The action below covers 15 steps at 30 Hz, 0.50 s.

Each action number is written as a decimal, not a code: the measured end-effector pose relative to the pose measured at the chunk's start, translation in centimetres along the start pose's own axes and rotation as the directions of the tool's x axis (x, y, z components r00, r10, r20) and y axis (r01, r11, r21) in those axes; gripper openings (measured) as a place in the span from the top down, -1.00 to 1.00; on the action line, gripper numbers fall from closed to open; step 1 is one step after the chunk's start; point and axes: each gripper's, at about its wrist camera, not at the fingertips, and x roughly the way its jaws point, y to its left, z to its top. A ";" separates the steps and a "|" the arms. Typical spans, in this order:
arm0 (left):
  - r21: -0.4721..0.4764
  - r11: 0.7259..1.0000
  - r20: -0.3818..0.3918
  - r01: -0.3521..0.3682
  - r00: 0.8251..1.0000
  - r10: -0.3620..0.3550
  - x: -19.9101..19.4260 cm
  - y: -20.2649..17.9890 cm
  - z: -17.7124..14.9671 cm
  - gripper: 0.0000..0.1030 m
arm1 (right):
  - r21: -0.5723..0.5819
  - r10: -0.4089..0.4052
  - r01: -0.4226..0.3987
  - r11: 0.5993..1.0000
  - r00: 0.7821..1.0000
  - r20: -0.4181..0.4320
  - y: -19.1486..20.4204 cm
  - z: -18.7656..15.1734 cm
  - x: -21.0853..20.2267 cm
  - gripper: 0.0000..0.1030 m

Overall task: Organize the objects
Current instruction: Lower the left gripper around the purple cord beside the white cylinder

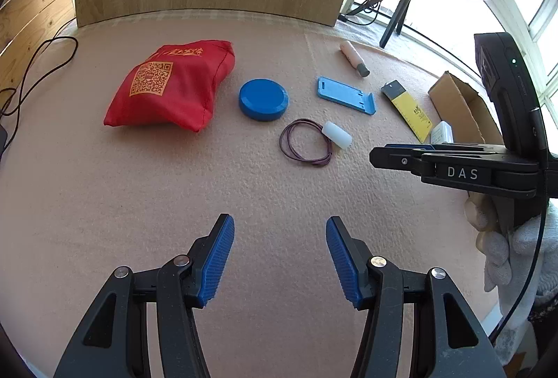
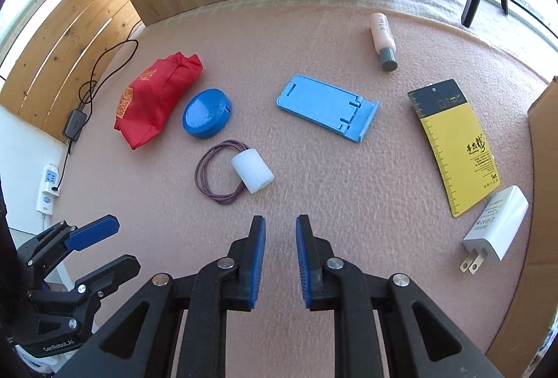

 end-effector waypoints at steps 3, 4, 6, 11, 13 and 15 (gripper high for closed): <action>-0.002 1.000 -0.004 0.000 1.000 0.000 0.4 -0.1 0.2 -0.14 | -0.034 -0.007 0.007 0.999 1.000 0.021 0.9 0.9 0.4 0.38; -0.003 1.000 -0.006 -0.001 1.000 0.001 0.4 0.0 0.2 -0.14 | -0.043 -0.013 0.014 0.999 1.000 0.024 1.3 1.3 0.7 0.38; -0.002 1.000 -0.009 -0.002 1.000 0.002 0.5 0.0 0.1 -0.14 | -0.058 -0.018 0.020 0.998 0.999 0.027 1.9 2.0 1.3 0.38; -0.006 1.000 -0.009 -0.009 1.000 0.009 0.4 0.4 0.3 -0.14 | -0.081 -0.040 0.040 0.996 0.999 0.007 2.8 3.0 3.1 0.38; -0.007 1.000 -0.009 -0.009 1.000 0.009 0.6 0.5 0.5 -0.14 | -0.073 -0.059 0.059 0.996 0.998 -0.005 2.6 3.0 3.5 0.38; -0.005 1.000 -0.008 -0.010 1.000 0.010 0.9 0.5 0.9 -0.14 | -0.048 -0.059 0.059 0.997 0.998 -0.006 2.2 2.9 3.5 0.38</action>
